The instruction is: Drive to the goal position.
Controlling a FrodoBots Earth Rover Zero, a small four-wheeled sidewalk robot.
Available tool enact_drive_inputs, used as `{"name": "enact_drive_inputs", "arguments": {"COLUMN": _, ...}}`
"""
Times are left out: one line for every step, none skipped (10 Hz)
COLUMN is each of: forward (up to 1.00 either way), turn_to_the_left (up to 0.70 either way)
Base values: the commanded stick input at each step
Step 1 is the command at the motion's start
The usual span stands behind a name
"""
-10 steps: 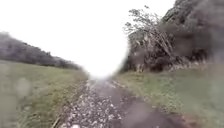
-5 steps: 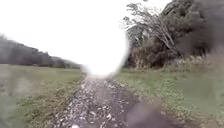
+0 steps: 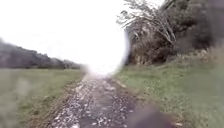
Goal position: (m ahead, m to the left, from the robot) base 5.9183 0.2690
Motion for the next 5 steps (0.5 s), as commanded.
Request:
{"name": "enact_drive_inputs", "arguments": {"forward": 0.85, "turn_to_the_left": 0.04}}
{"name": "enact_drive_inputs", "arguments": {"forward": 0.85, "turn_to_the_left": 0.34}}
{"name": "enact_drive_inputs", "arguments": {"forward": 0.85, "turn_to_the_left": 0.34}}
{"name": "enact_drive_inputs", "arguments": {"forward": 0.85, "turn_to_the_left": 0.0}}
{"name": "enact_drive_inputs", "arguments": {"forward": 0.85, "turn_to_the_left": 0.0}}
